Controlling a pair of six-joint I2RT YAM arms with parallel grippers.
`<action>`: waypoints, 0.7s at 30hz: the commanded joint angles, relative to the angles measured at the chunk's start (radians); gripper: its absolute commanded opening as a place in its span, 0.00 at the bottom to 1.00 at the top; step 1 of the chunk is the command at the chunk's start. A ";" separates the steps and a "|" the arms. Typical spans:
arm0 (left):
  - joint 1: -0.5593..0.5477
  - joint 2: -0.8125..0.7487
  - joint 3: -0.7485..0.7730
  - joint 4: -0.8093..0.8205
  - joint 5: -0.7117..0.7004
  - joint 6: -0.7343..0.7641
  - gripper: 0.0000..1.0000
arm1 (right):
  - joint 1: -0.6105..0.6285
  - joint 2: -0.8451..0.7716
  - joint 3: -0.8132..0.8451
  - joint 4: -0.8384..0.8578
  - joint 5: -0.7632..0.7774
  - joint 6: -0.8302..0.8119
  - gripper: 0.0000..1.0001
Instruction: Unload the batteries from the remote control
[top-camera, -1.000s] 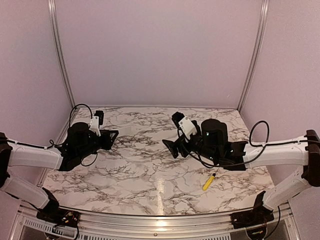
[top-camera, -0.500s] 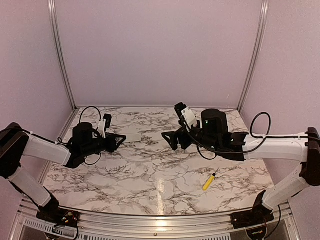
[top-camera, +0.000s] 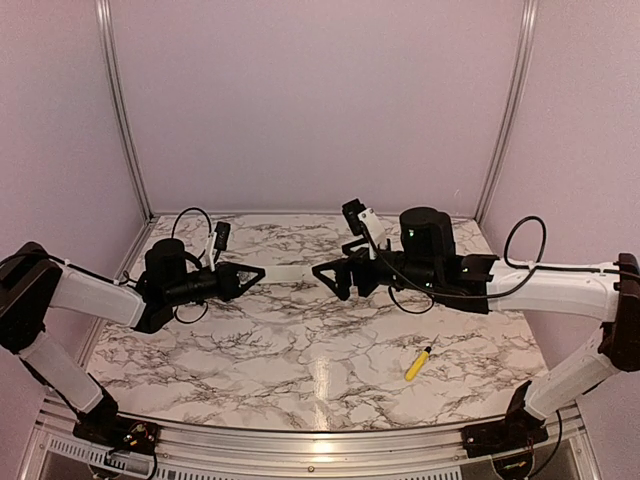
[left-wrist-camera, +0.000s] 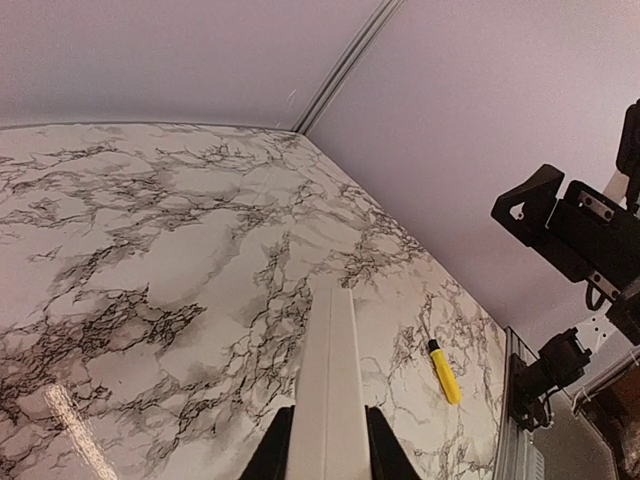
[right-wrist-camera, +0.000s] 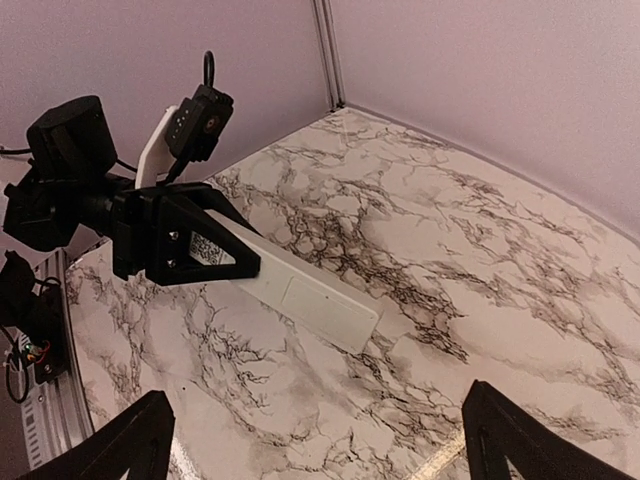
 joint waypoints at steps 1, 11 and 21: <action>-0.004 0.027 0.039 0.086 0.076 -0.067 0.00 | -0.005 0.013 0.040 -0.044 -0.075 0.046 0.99; -0.011 -0.005 0.013 0.096 0.049 -0.082 0.00 | -0.005 0.017 0.021 -0.035 -0.110 0.120 0.99; -0.013 0.027 -0.015 0.186 0.062 -0.125 0.00 | -0.005 0.021 -0.010 0.002 -0.102 0.153 0.98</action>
